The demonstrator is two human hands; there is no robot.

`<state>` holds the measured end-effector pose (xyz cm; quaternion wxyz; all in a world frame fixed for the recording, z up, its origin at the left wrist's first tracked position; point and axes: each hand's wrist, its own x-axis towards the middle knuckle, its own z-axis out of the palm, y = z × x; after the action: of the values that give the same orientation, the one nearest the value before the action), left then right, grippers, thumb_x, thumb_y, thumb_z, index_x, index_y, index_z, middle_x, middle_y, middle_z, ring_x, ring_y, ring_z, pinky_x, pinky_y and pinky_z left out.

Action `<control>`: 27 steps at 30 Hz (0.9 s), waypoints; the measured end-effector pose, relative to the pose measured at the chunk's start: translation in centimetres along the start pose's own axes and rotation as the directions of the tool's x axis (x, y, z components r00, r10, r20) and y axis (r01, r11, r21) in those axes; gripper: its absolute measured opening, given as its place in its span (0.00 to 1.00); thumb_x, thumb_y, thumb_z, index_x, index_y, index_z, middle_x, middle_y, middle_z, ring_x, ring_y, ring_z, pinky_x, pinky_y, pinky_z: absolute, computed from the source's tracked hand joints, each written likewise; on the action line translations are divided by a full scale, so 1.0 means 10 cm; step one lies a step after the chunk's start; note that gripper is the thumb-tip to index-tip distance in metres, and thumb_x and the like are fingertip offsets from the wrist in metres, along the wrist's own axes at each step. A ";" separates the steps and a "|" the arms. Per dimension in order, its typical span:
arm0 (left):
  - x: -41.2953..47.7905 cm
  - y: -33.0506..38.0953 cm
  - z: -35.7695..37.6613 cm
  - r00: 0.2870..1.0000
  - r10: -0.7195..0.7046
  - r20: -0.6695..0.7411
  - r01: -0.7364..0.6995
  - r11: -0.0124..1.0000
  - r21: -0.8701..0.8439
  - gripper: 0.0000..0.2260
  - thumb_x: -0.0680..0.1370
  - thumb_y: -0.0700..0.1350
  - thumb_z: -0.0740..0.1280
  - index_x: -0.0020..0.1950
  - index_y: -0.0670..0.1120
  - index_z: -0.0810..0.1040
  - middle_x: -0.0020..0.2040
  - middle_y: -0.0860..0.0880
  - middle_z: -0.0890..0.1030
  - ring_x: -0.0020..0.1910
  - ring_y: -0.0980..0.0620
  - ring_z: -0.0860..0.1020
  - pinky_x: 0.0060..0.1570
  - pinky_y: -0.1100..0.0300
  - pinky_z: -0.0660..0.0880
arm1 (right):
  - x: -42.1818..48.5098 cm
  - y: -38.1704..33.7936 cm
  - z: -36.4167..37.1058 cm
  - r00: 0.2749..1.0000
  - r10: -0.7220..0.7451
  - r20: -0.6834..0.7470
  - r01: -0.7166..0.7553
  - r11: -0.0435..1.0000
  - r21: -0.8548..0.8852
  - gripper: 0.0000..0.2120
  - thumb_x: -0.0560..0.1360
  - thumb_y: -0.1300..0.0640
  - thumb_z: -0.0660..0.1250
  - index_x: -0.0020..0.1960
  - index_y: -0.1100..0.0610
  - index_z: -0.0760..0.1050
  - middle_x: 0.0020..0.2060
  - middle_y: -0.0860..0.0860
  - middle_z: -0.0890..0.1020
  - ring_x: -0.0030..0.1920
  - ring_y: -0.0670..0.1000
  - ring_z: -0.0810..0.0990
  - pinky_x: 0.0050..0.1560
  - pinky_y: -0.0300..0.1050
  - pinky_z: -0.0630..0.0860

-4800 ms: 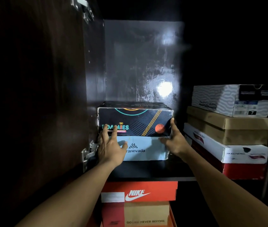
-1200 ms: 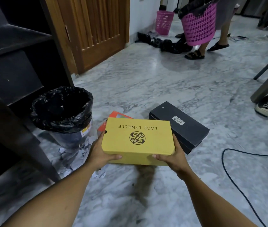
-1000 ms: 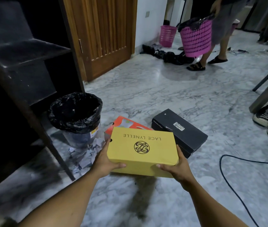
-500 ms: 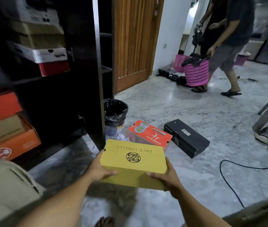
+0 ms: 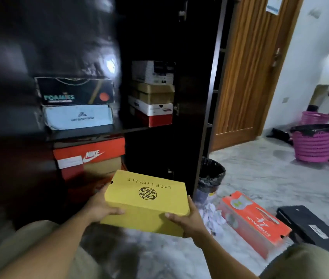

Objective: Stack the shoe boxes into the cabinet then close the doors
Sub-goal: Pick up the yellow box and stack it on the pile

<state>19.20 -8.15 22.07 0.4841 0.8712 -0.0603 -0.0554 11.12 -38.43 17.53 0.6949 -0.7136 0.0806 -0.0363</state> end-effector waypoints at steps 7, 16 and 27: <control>0.08 0.27 -0.85 0.961 -0.014 -0.275 0.008 1.000 -0.023 0.50 0.59 0.40 0.85 0.76 0.50 0.64 0.61 0.50 0.79 0.62 0.48 0.77 0.59 0.57 0.71 | 0.75 -0.88 0.61 0.965 -0.191 0.177 0.193 0.981 0.008 0.37 0.59 0.65 0.82 0.65 0.55 0.72 0.54 0.52 0.83 0.45 0.40 0.85 0.42 0.34 0.80; 0.49 1.09 -1.62 0.820 0.126 -0.558 -0.138 0.990 0.021 0.46 0.58 0.45 0.85 0.72 0.51 0.67 0.60 0.52 0.80 0.60 0.49 0.78 0.61 0.54 0.75 | 1.55 -2.09 1.02 0.907 -0.414 0.072 0.413 0.910 0.025 0.44 0.59 0.57 0.85 0.68 0.56 0.64 0.58 0.51 0.78 0.56 0.47 0.80 0.54 0.43 0.79; 1.52 1.88 -2.69 0.644 0.153 -0.750 -0.109 0.988 0.108 0.56 0.61 0.52 0.83 0.80 0.53 0.53 0.77 0.43 0.61 0.74 0.44 0.64 0.71 0.51 0.66 | 2.89 -3.30 1.76 0.764 -0.645 -0.023 0.646 0.764 0.001 0.43 0.63 0.38 0.79 0.72 0.50 0.67 0.63 0.51 0.74 0.63 0.52 0.75 0.65 0.55 0.76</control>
<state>37.43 2.08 51.55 0.4447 0.8210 0.0823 0.3485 44.57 -25.21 48.15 0.6424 -0.6943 -0.1622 -0.2810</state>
